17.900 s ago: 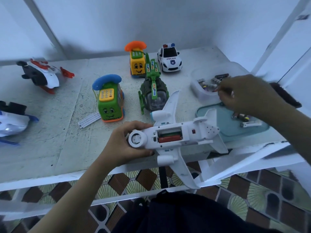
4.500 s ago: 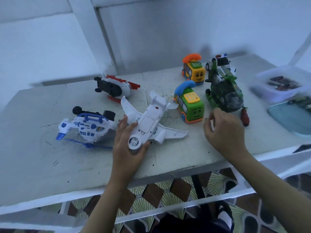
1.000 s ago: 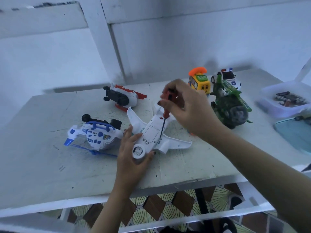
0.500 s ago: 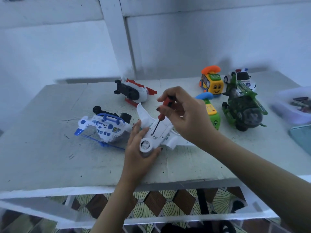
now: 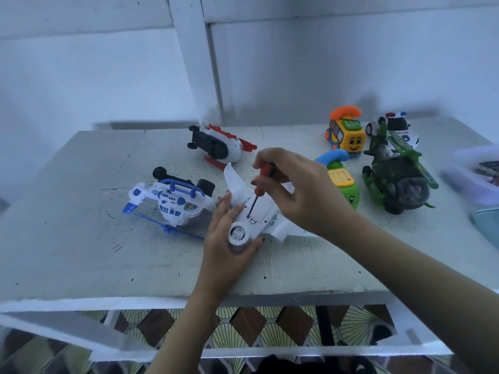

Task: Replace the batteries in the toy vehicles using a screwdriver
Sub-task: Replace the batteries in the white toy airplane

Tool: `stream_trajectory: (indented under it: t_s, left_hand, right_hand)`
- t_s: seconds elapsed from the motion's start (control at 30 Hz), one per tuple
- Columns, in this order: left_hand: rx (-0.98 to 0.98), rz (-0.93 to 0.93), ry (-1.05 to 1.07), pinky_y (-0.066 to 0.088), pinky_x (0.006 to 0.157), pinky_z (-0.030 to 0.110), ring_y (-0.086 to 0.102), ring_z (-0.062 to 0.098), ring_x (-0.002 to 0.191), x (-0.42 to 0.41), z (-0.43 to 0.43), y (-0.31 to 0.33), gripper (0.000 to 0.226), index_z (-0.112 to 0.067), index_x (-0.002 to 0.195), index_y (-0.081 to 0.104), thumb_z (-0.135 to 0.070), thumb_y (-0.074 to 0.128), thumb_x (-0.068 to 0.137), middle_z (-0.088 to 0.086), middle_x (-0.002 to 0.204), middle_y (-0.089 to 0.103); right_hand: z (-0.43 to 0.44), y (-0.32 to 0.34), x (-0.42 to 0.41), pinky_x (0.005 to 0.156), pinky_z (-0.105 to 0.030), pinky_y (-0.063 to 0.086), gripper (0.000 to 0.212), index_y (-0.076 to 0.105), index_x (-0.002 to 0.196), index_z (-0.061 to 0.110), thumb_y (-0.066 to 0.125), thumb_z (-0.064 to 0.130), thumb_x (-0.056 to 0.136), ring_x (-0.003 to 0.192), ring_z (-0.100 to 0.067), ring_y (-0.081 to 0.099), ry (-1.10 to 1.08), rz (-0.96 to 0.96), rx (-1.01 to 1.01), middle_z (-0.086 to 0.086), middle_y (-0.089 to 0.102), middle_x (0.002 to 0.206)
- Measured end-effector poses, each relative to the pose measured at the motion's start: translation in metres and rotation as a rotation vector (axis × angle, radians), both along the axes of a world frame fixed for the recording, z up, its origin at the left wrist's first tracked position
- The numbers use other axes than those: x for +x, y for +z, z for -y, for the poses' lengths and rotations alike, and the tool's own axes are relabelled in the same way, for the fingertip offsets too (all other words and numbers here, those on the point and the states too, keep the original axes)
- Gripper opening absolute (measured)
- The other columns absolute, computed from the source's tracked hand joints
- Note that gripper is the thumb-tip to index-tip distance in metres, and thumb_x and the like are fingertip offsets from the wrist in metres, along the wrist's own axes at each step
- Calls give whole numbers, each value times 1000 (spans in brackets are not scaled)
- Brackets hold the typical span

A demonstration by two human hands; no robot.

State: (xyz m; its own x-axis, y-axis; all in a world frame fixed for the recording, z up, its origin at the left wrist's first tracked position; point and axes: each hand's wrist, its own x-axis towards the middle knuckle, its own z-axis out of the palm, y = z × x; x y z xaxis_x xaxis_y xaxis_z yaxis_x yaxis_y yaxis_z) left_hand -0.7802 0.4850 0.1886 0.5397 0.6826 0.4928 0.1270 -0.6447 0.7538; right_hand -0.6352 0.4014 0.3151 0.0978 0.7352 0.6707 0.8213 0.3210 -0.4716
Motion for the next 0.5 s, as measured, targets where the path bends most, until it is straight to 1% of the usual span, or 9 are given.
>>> stream_trajectory:
  t_s: [0.07,0.13,0.2,0.27,0.33,0.37,0.4,0.43,0.5]
  left_hand:
    - [-2,-1,0,26,115,19,23,12,146,0,1,0,64,-18,132,50,-28,75,74,-3,155,29]
    - [-4,-9,-5,26,115,20,23,13,146,1,0,0,64,-17,132,50,-29,75,74,-1,155,29]
    - [-7,-10,-7,28,115,29,23,14,147,1,0,-1,64,-18,132,50,-34,74,75,0,156,29]
    - [-2,-1,-7,30,115,34,23,16,146,1,-1,-1,63,-16,132,52,-40,69,76,1,155,30]
    - [1,5,-13,28,116,31,24,16,146,1,-1,-1,62,-16,132,52,-40,67,76,2,155,30]
    - [0,6,-17,28,116,29,24,16,146,1,-1,-2,62,-17,132,51,-40,66,76,2,155,30]
    - [-1,6,-20,27,116,27,23,15,146,1,-1,-2,62,-18,132,50,-40,67,76,1,155,30]
    - [-3,4,-22,26,116,24,23,15,147,1,-1,-2,62,-18,132,50,-40,67,76,1,155,30]
    - [3,-2,-20,25,116,22,23,16,147,1,-2,-2,63,-15,133,51,-40,66,77,2,156,30]
  right_hand:
    - [-1,0,0,69,-37,55,18,58,108,2,59,11,93,73,-12,66,8,10,-15,-1,61,86]
    - [-2,2,0,76,-34,55,23,57,116,4,54,13,95,79,-11,66,20,-7,-37,2,59,91]
    - [-4,4,0,80,-32,53,27,56,122,5,48,11,97,85,-13,66,31,-28,-59,3,60,95]
    - [-5,5,1,84,-31,51,28,57,122,4,45,4,97,87,-19,66,49,-74,-62,-2,65,93]
    - [-7,7,1,94,-25,48,29,60,118,4,44,-2,96,96,-27,66,78,-170,-84,-3,67,87]
    - [-8,8,1,96,-25,48,29,61,117,5,43,-2,95,99,-29,65,99,-230,-108,-4,68,84]
    - [-9,9,0,97,-29,48,29,62,117,6,43,-2,96,98,-30,65,123,-285,-135,-6,68,82]
    - [-9,10,0,94,-33,50,30,62,117,7,43,-1,96,93,-29,66,149,-330,-157,-7,67,83]
    - [-9,13,-2,87,-33,53,32,60,120,7,45,-4,95,80,-26,67,191,-387,-173,-4,67,89]
